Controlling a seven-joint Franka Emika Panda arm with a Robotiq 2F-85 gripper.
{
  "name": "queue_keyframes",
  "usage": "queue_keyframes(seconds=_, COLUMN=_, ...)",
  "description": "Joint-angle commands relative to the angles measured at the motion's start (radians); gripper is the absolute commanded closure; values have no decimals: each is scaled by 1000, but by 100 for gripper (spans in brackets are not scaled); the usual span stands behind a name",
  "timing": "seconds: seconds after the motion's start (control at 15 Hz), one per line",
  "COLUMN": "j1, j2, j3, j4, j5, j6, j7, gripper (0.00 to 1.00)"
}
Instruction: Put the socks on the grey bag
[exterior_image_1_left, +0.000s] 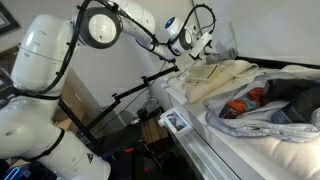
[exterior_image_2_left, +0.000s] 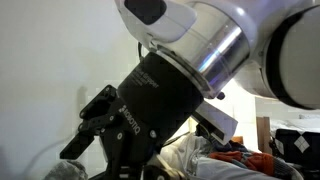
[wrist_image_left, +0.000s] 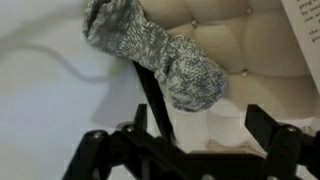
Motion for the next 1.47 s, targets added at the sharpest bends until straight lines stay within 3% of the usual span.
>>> queue_keyframes(seconds=0.0, j1=6, j2=3, j3=-5, j4=5, j5=13, j6=-1, j7=-9, gripper=0)
queue_keyframes(seconds=0.2, j1=19, j2=4, j3=-23, j4=18, j5=11, j6=-12, j7=5, gripper=0)
queue_keyframes(seconds=0.33, j1=57, j2=10, j3=-89, j4=40, j5=-5, j6=-2, j7=51, gripper=0)
queue_keyframes(seconds=0.47, j1=34, j2=30, j3=-68, j4=55, j5=6, j6=-11, j7=23, gripper=0)
queue_keyframes(seconds=0.73, j1=-77, j2=92, j3=93, j4=72, j5=65, j6=-43, j7=-112, gripper=0)
queue_keyframes(seconds=0.87, j1=-148, j2=134, j3=210, j4=84, j5=121, j6=-64, j7=-227, gripper=0)
queue_keyframes(seconds=1.0, j1=-176, j2=167, j3=266, j4=107, j5=166, j6=-93, j7=-314, gripper=0)
queue_keyframes(seconds=1.4, j1=-123, j2=182, j3=213, j4=176, j5=224, j6=-126, j7=-369, gripper=0)
